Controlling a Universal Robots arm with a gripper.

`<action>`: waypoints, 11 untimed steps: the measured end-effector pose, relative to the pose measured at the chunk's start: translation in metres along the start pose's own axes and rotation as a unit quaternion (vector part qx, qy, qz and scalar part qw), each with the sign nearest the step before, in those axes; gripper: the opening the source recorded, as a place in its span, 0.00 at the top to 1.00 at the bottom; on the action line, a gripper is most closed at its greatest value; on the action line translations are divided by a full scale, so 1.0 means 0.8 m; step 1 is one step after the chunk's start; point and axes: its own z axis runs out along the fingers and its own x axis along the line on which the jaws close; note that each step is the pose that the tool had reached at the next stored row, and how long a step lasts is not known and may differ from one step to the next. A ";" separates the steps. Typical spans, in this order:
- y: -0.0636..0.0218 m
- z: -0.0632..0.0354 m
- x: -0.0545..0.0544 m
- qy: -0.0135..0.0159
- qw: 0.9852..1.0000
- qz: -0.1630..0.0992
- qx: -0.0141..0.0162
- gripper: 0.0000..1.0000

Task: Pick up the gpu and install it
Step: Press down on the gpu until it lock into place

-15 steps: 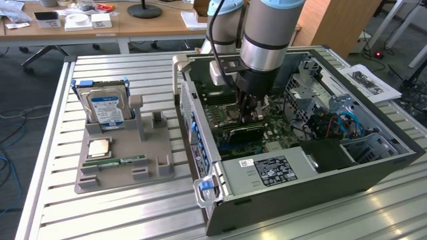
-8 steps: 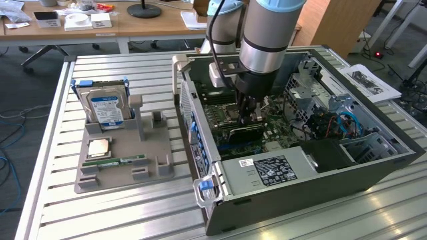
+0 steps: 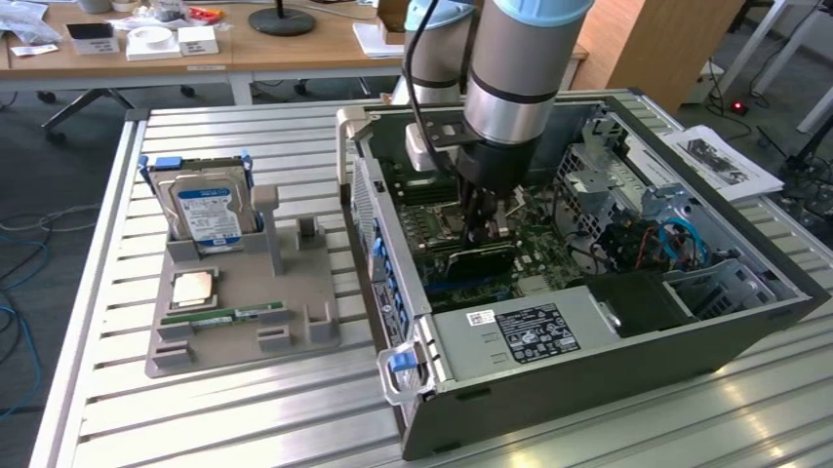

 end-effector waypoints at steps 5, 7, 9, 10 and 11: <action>0.000 0.000 -0.002 0.000 1.000 0.000 0.000 0.89; 0.000 0.001 -0.002 0.000 1.000 0.000 0.000 0.89; 0.000 0.004 -0.002 0.000 1.000 0.000 0.000 0.89; 0.000 0.004 -0.001 0.000 1.000 0.000 0.000 0.89; 0.000 0.005 -0.001 0.000 1.000 0.000 0.000 0.89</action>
